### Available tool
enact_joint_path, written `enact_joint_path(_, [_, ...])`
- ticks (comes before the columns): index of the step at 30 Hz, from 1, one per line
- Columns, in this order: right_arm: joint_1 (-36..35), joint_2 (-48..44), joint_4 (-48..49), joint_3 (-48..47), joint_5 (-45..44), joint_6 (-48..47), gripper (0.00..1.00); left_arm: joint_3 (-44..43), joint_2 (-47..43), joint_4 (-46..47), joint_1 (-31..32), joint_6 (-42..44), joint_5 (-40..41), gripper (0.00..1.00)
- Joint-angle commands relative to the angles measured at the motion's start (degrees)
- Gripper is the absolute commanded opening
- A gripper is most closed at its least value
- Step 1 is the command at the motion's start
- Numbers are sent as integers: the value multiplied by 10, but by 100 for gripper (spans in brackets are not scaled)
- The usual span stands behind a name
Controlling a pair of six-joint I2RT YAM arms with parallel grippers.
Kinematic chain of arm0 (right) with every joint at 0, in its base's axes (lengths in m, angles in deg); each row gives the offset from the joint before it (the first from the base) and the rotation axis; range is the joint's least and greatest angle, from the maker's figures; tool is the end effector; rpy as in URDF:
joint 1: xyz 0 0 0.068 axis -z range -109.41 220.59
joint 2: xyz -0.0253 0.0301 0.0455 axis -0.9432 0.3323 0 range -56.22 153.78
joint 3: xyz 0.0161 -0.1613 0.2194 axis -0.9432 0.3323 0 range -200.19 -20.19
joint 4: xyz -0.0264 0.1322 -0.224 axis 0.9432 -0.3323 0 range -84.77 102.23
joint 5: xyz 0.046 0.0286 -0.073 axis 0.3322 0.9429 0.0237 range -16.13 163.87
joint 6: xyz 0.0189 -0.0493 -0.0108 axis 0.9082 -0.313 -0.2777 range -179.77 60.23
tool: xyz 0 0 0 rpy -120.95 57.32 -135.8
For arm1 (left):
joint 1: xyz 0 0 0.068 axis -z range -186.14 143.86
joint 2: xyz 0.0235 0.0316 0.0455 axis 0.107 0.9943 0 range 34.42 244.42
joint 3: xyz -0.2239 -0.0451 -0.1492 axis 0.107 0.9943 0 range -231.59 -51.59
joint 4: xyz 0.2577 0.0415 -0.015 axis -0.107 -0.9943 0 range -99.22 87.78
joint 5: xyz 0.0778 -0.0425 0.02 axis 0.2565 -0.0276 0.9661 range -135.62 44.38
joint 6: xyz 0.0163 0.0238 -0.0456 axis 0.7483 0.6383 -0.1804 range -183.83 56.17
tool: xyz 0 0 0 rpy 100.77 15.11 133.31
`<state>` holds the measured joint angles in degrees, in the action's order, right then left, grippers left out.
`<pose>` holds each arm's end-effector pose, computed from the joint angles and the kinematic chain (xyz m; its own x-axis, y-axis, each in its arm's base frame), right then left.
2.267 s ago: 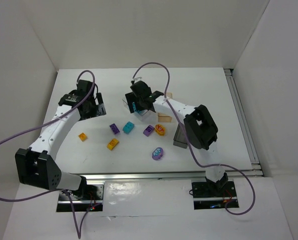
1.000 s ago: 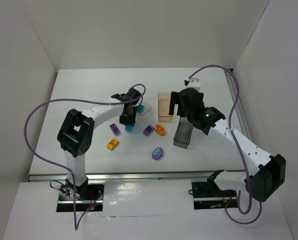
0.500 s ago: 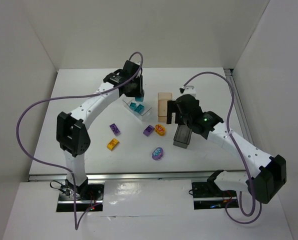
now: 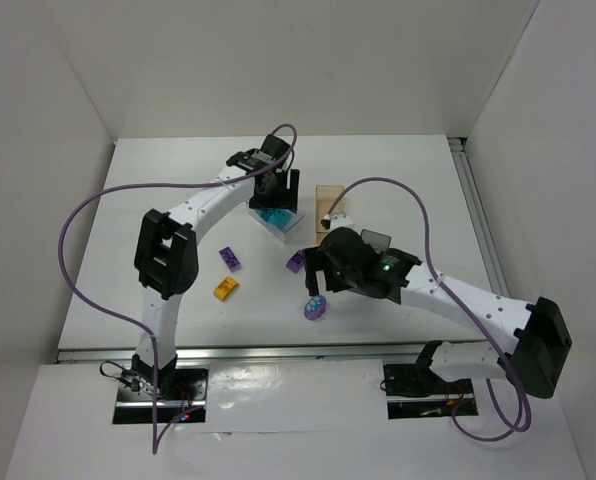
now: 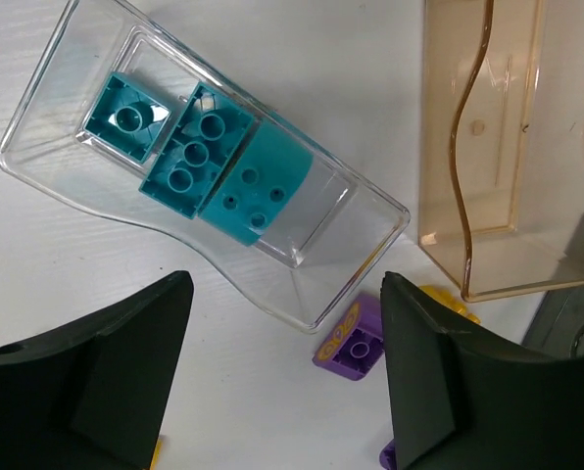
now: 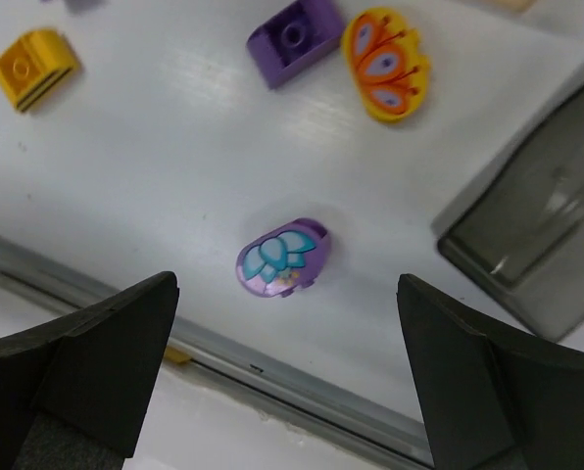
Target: Sort the legos into containers by color
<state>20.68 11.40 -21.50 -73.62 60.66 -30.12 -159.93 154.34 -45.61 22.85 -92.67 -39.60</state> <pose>0.1637 0.1818 0.2752 -0.7350 -0.1254 -0.6663 -0.3251 0.9276 0.1841 0.4098 -0.2228 0.2623 -0.8346 -0.0861 -0.5441 0.0305 0.9790 -0.2017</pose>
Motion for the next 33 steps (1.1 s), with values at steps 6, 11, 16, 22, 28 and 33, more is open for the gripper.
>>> enact_joint_path(6, [-62,101,76,24,41,0,100,-7,-100,-21,-3,-7,24,85])
enact_joint_path(11, [-68,147,98,39,41,0,100,15,-168,-27,-21,-17,32,85])
enact_joint_path(16, [-68,192,111,39,44,-13,97,51,-204,-27,-43,-17,27,85])
enact_joint_path(22, [-68,225,129,33,44,-13,79,70,-210,-27,-48,-23,22,83])
enact_joint_path(28, [-73,213,91,-3,2,-13,45,70,-222,-27,-54,-23,28,83])
enact_joint_path(33, [-49,169,48,-86,-67,-42,41,107,-248,-27,-96,-34,33,83])
